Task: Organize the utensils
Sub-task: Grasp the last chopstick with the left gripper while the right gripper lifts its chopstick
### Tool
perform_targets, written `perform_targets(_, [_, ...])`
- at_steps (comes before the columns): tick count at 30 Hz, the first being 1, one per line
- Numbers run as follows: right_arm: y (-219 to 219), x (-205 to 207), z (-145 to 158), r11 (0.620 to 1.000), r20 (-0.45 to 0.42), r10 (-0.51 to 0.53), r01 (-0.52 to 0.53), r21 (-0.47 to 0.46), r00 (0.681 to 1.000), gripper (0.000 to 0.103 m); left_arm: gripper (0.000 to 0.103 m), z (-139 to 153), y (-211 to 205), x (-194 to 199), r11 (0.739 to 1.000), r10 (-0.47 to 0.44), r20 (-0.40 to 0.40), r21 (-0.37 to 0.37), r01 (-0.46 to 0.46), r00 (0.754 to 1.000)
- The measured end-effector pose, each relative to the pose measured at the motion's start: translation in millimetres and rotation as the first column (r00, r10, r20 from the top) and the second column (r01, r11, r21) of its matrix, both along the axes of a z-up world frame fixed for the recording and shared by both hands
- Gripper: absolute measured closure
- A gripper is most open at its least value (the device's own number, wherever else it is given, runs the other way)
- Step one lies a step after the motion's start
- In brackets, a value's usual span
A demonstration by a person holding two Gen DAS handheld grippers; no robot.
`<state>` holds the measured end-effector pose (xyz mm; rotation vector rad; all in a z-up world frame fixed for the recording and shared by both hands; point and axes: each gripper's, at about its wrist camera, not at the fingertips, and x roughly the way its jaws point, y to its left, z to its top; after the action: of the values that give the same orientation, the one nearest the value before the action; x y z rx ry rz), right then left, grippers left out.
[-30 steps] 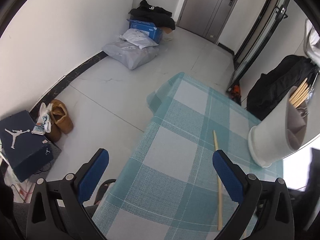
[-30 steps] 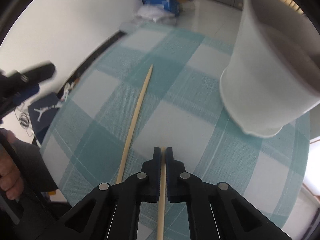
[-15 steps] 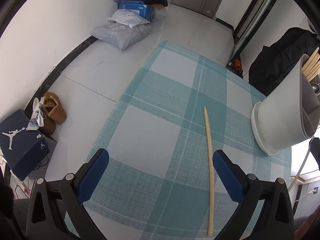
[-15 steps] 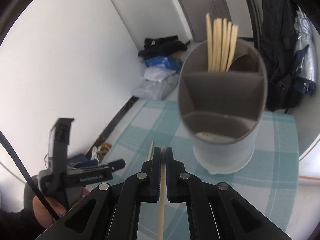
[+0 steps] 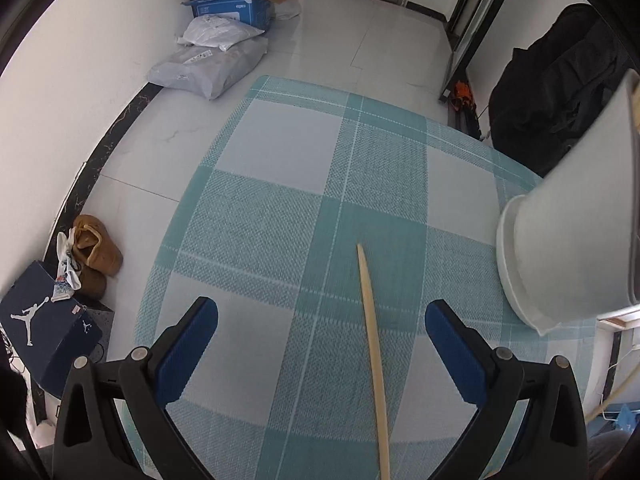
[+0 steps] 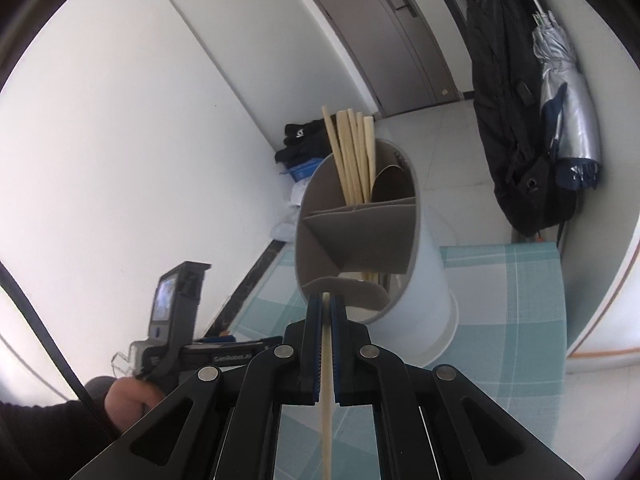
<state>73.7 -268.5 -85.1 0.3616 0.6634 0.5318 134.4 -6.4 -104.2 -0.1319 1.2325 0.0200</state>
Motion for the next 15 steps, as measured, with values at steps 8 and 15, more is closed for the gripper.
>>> perform_targets(8, [-18,-2,3,1.0,0.013,-0.028,0.028,0.013,1.0,0.1,0.024,-8,-16,13,0.997,-0.066,-0.053,0.037,0.068,0.996])
perform_targets(15, [-18,-11,6,1.0,0.041,-0.021,0.02,0.009,0.999,0.1,0.083,-2,-29,18,0.991,-0.107,-0.03,0.072,0.109,0.994])
